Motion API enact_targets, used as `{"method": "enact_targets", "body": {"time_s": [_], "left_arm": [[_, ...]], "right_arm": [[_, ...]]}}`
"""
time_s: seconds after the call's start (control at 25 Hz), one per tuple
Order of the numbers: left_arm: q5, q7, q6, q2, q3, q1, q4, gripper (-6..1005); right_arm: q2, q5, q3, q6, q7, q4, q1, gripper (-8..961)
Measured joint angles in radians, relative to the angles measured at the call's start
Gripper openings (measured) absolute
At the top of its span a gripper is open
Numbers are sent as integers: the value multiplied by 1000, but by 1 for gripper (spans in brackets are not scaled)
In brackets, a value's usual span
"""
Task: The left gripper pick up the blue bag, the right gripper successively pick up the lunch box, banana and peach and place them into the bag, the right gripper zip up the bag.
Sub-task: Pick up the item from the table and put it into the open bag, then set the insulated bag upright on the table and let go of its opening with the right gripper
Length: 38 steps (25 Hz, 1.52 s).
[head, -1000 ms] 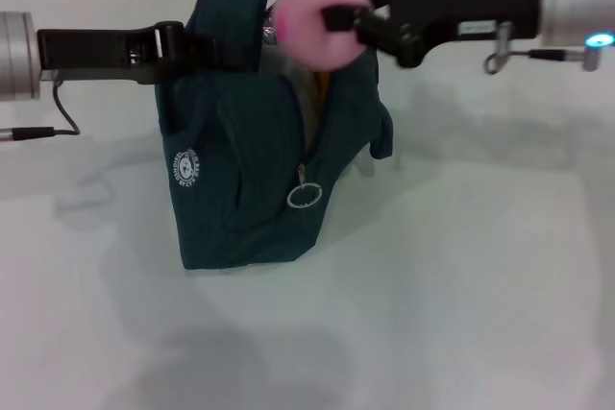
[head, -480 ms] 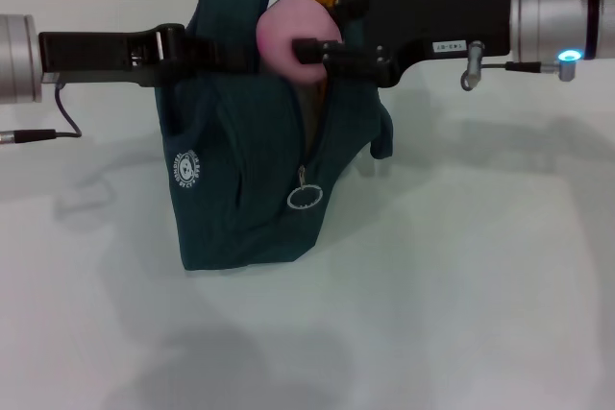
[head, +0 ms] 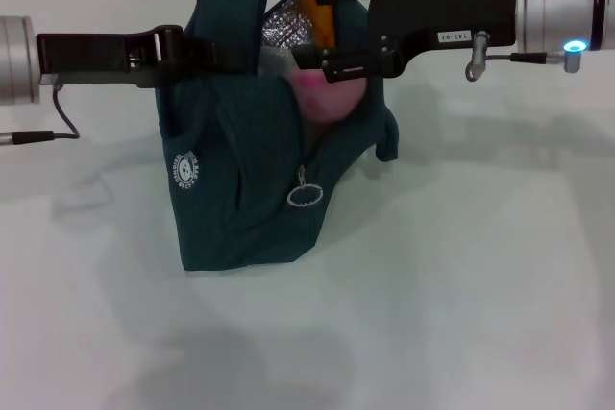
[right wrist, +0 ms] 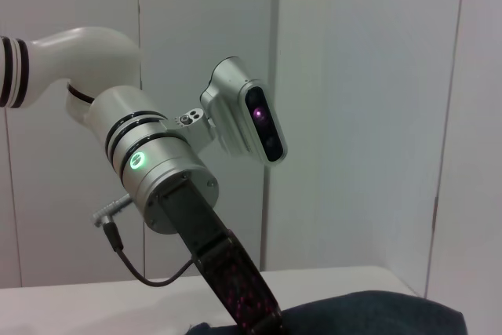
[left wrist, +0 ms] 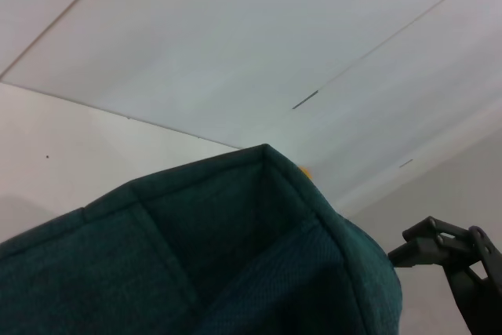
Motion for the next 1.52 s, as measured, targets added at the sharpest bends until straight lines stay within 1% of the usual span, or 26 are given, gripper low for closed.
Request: {"method": "enact_targets", "body": {"time_s": [0.16,0.36,0.48,0.52,0.56,0.64,0.72,0.8,0.92,1.04,1.12,1.24,1.4,1.52], "left_arm": [[0,0,0,-1,0,0,0,32],[0,2,0,-1,0,3,0,32],[0,4,0,0,0,4,0,32],[0,4,0,1,0,4,0,32],[0,4,0,1,0,4,0,32],[0,4,0,1,0,3,0,32],[0,4,0,1,0,3,0,32],[0,4,0,1,0,4,0,32],[0,5,0,0,0,1,0,32],[0,10,0,-2,0,-2,-3,32],[0,12,0,-2,-1,-4,-7,32],[0,13,0,-1,-1,-5,-10,32],[0,14,0,0,-2,-5,-10,32],[0,20,0,1,-2,-5,-11,31]], "right_arm": [[-3,-2,4,13,22,-18,2,784],[-9,-17,5,54,70,-66,-4,783],[-13,-54,18,72,121,-80,3,782],[-14,-105,42,85,182,-97,11,782],[-14,-105,42,85,182,-97,11,781],[-15,-187,85,93,272,-123,26,781],[-21,-262,121,94,364,-128,51,780],[-34,-320,142,91,462,-122,83,780],[-52,-361,144,88,566,-92,121,779],[-60,-377,144,88,627,-55,151,778],[-60,-390,142,87,659,-27,171,778],[-52,-441,138,86,707,17,204,777],[-37,-537,136,83,764,72,249,775],[-24,-593,136,84,787,103,267,771]]}}
